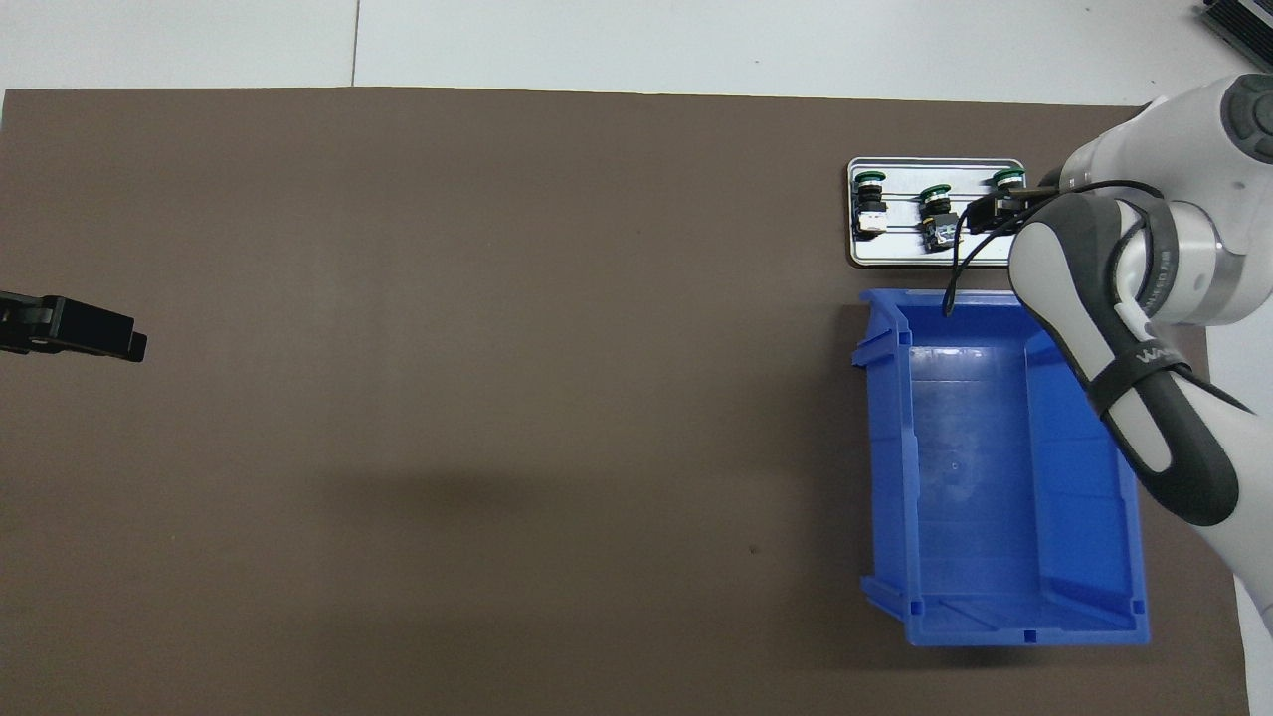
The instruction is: Place and press button with both arms
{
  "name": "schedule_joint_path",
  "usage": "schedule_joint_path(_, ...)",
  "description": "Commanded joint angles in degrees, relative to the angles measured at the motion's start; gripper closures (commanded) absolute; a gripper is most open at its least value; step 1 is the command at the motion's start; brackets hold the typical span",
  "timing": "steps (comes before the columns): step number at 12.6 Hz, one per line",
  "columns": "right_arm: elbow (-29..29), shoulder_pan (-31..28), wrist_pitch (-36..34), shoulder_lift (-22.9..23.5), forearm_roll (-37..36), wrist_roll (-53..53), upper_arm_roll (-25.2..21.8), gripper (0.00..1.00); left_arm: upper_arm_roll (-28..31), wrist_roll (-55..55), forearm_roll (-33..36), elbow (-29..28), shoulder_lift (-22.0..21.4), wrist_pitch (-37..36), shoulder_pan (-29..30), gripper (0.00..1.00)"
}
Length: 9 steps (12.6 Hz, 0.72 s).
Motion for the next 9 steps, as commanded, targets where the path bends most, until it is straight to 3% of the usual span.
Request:
schedule_joint_path(1,3.4,0.8,5.2,5.7,0.0,1.9,0.2,0.04,-0.4,0.0,1.1,-1.9,-1.6,0.8,0.4,0.0)
schedule_joint_path(5,5.3,1.8,7.9,9.2,-0.3,3.0,0.2,0.04,-0.4,0.0,1.1,-1.9,-1.6,0.8,0.4,0.0)
schedule_joint_path(9,5.3,1.8,9.8,9.6,-0.5,3.0,0.2,0.05,-0.4,0.0,1.1,-1.9,-1.6,0.8,0.4,0.0)
